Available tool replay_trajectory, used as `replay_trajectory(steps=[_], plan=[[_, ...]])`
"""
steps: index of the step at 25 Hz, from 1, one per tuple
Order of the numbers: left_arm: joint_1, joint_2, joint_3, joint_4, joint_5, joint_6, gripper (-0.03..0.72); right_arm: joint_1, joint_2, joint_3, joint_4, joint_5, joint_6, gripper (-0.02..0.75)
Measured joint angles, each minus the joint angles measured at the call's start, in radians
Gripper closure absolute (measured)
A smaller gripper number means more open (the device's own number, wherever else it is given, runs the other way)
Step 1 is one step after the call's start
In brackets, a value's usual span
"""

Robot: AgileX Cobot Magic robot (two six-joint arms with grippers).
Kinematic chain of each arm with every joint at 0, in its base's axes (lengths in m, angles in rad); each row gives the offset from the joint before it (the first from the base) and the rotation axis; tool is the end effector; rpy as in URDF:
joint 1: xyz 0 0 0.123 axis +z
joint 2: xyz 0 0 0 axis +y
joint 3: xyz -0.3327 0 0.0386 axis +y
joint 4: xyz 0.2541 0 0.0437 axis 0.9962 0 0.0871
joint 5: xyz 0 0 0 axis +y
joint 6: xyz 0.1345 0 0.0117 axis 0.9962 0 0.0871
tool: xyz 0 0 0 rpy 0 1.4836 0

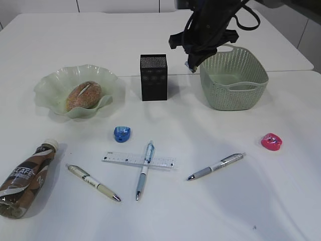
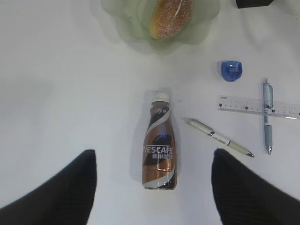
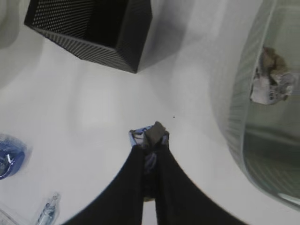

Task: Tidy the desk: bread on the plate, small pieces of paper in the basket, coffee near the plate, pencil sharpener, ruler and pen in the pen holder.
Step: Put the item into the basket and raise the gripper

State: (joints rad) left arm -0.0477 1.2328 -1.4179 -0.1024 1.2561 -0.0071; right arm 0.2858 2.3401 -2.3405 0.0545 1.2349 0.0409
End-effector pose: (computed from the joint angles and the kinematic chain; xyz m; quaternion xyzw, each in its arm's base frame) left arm 0.2415 -0.0247 0.4276 0.0183 0.9558 -0.0591 0.2874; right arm 0.5436 0.1670 0.2560 -0.1160 0.9704 0.0608 0.2029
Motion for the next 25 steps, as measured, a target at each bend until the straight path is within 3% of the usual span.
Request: replay_trajectory(steps=[7, 14, 25], plan=[[0.000, 0.000, 0.000, 0.000, 0.000, 0.000, 0.151, -0.060, 0.000, -0.003, -0.037, 0.009, 0.010, 0.694], [0.000, 0.000, 0.000, -0.006, 0.000, -0.006, 0.151, -0.193, 0.000, -0.004, -0.054, 0.012, 0.027, 0.694], [0.000, 0.000, 0.000, -0.043, 0.000, -0.011, 0.151, -0.213, 0.000, -0.004, -0.085, 0.012, 0.029, 0.694]])
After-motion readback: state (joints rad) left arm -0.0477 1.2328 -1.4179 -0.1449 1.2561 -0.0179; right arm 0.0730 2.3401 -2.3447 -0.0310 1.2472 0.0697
